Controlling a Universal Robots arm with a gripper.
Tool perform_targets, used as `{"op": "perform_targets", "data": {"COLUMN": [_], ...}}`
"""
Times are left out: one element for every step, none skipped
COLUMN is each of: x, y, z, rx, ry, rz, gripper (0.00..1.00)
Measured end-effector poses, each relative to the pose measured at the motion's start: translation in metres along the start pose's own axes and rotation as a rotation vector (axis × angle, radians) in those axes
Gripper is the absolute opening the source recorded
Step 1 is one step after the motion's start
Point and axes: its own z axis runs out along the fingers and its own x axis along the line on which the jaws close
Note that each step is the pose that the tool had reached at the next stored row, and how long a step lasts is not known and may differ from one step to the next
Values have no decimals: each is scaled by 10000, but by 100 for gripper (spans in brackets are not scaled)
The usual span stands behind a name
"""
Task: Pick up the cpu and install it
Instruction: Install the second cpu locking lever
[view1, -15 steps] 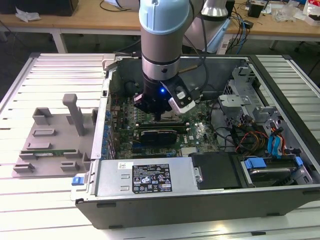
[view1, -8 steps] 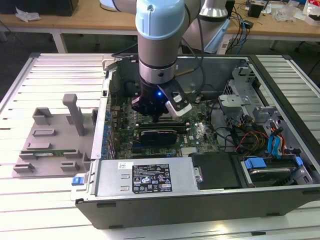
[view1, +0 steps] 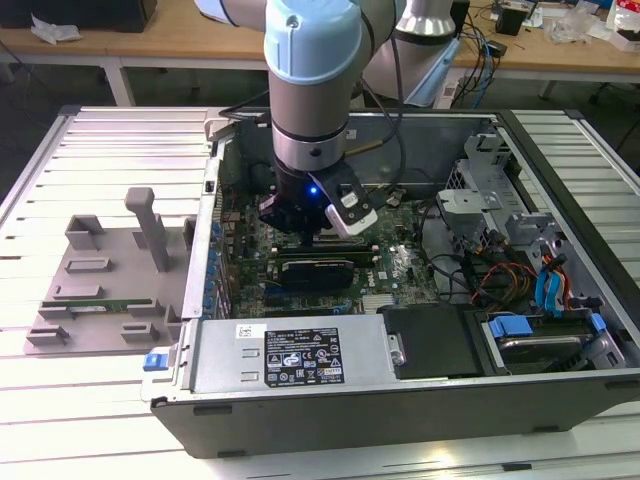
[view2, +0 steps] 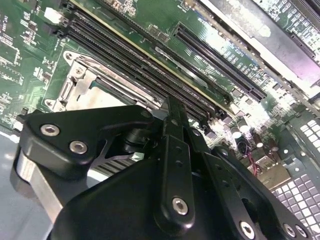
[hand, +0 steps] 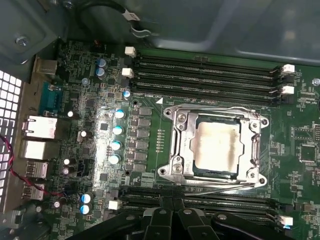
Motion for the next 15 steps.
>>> {"op": "perform_targets", "data": {"x": [11, 29, 41, 60, 79, 94, 110, 119, 122, 123, 124, 127, 125, 124, 123], "y": [0, 2, 3, 4, 5, 5, 5, 6, 5, 7, 8, 16, 29, 48, 58], "z": [5, 11, 15, 21, 27, 34, 46, 51, 54, 56, 61, 99, 116, 122, 127], "rx": [0, -1, -1, -1, -1, 1, 0, 0, 1, 0, -2, 1, -6, -12, -16], "ry": [0, 0, -1, 0, -1, 0, 0, 0, 1, 1, -1, 1, 0, 1, 1], "rz": [0, 0, 0, 0, 0, 0, 0, 0, 0, -1, -1, 1, -1, -17, -24], "gripper": [11, 11, 11, 11, 11, 11, 11, 11, 11, 11, 11, 11, 11, 11, 11]}}
